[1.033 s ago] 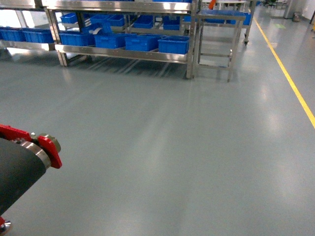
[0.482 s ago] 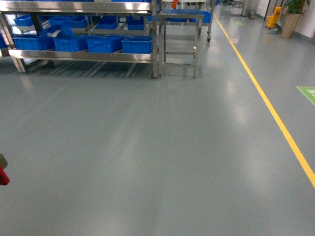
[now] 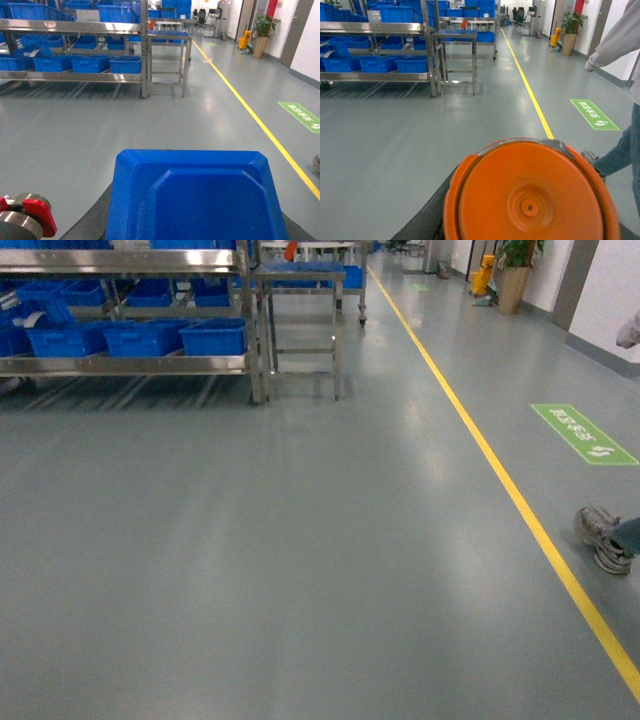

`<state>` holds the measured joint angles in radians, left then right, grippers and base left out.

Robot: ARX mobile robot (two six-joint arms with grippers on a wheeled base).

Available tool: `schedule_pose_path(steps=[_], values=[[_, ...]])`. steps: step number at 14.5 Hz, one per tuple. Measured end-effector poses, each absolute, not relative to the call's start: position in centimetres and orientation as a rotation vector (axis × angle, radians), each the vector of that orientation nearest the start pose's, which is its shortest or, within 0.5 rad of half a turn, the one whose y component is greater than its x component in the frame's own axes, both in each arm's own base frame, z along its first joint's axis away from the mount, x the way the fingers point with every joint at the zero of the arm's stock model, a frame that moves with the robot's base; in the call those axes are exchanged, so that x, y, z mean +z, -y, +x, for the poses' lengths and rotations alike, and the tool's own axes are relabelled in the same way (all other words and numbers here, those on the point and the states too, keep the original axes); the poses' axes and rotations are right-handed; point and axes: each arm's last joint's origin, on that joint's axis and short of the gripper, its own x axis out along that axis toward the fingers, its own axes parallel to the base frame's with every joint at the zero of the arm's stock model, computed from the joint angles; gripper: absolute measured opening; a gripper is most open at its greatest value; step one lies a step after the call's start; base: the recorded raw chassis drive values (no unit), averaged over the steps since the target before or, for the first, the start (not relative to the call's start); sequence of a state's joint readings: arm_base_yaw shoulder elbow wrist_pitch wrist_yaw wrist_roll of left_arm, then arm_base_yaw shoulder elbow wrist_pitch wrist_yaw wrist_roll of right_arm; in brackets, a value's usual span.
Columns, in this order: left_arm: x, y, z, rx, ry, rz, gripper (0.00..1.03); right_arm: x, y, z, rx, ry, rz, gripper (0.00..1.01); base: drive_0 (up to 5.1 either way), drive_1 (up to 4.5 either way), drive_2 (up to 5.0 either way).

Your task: Sort blue parts and orange caps into right shelf containers

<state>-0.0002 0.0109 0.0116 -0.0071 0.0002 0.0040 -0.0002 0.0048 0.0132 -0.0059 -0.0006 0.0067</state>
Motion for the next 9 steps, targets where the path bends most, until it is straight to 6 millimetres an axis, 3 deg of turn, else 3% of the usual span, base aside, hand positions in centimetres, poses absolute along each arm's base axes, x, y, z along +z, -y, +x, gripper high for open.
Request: schedule_pose_path(steps=[9], values=[[16.6, 0.0, 9.77, 0.0, -0.006, 0.004, 0.41, 16.7, 0.0, 9.72, 0.0, 0.002, 0.007, 0.43, 0.0, 4.31, -4.3]])
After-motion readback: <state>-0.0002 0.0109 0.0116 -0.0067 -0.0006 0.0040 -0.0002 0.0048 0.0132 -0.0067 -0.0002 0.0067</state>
